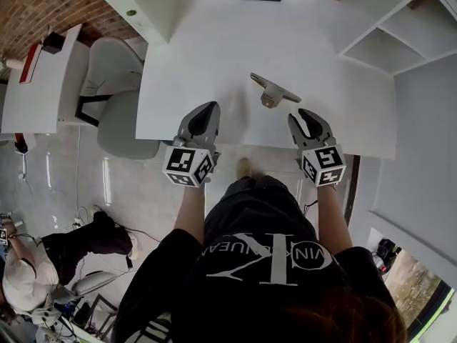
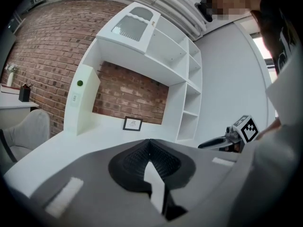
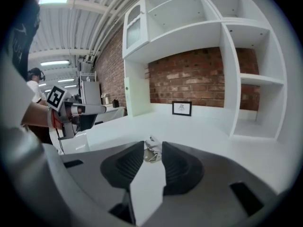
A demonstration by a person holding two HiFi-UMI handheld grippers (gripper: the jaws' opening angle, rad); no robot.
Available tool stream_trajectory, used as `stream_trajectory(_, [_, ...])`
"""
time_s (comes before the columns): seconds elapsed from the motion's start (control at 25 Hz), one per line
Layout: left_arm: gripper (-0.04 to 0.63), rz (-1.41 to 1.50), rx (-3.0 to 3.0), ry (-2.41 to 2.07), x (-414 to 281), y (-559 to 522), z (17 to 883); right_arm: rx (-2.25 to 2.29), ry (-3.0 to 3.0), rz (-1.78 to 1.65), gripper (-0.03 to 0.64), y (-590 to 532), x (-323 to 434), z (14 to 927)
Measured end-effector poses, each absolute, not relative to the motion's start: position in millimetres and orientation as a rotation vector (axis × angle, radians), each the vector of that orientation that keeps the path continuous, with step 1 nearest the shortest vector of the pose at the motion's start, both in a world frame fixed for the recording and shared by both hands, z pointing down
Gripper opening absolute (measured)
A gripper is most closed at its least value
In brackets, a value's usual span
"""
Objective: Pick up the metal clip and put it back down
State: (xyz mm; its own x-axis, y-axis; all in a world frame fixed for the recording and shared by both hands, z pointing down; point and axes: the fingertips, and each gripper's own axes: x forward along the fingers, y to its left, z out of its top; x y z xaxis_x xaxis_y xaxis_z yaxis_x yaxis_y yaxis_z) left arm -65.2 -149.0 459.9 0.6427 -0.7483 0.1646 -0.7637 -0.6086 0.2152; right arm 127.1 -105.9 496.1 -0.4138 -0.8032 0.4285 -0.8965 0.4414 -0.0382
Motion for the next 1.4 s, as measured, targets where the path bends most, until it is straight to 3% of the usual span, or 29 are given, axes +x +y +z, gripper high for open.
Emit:
stream_trajectory(0.12, [0.011,0.098,2.595,-1.222,-41.5,-132.9,464.7,1.360,-2.330,0.288,0.087,-94.0,140.2,501.5])
stream_trajectory(0.44, [0.011,0.124,2.550,-1.232,-58.2,-155.1,474.3,1.127,-2.297,0.195,0.109,-130.1,93.6,520.1])
stream_trajectory(1.4, [0.011,0.150,2.519,-1.232,-39.3,-165.4,515.5,0.957,-2.166,-0.113,0.117,-172.2,76.7,562.7])
